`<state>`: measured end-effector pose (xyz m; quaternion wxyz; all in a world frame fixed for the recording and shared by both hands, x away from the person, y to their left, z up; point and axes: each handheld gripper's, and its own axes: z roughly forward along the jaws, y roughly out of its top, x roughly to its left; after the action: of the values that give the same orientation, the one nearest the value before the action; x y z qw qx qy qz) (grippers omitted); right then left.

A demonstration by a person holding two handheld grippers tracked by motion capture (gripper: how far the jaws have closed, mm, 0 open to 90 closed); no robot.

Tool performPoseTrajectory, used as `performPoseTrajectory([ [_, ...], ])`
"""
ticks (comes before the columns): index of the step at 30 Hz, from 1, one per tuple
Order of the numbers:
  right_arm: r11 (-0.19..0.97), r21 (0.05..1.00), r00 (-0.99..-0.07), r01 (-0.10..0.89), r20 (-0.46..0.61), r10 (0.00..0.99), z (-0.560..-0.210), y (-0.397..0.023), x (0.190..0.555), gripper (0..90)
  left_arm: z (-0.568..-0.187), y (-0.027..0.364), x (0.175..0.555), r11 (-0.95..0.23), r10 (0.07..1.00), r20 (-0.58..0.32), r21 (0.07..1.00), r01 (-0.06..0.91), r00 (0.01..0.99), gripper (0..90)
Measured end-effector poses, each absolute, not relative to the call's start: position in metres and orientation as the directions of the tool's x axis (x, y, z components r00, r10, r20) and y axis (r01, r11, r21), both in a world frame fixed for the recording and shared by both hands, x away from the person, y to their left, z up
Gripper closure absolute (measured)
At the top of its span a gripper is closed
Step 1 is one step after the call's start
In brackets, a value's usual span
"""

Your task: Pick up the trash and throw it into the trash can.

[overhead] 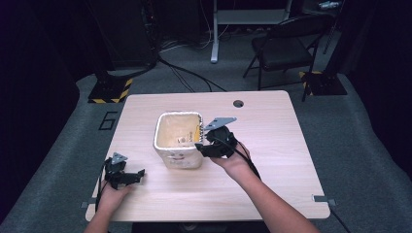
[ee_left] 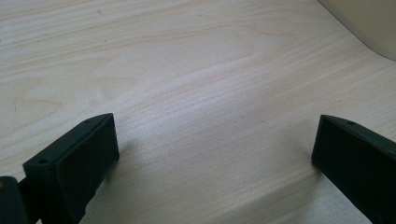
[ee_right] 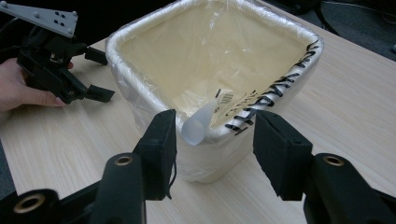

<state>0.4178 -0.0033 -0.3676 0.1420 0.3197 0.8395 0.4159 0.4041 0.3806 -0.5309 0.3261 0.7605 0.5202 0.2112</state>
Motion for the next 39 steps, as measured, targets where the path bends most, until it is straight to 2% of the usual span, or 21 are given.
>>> performPoseTrajectory([
  [14, 0.454, 0.785, -0.750, 0.422, 0.021, 0.661, -0.373, -0.020, 0.412, 47.3, -0.531, 0.380, 0.404, -0.245, 0.929, -0.018, 0.716, 0.654, 0.369, 0.3],
  [26, 0.420, 0.788, -0.707, 0.451, 0.028, 0.707, -0.382, -0.048, 0.409, 47.4, -0.531, 0.381, 0.404, -0.247, 0.929, -0.017, 0.716, 0.653, 0.370, 0.3],
  [39, 0.403, 0.803, -0.673, 0.438, -0.004, 0.740, -0.395, -0.073, 0.406, 47.4, -0.531, 0.381, 0.404, -0.246, 0.929, -0.018, 0.716, 0.653, 0.370, 0.3],
])
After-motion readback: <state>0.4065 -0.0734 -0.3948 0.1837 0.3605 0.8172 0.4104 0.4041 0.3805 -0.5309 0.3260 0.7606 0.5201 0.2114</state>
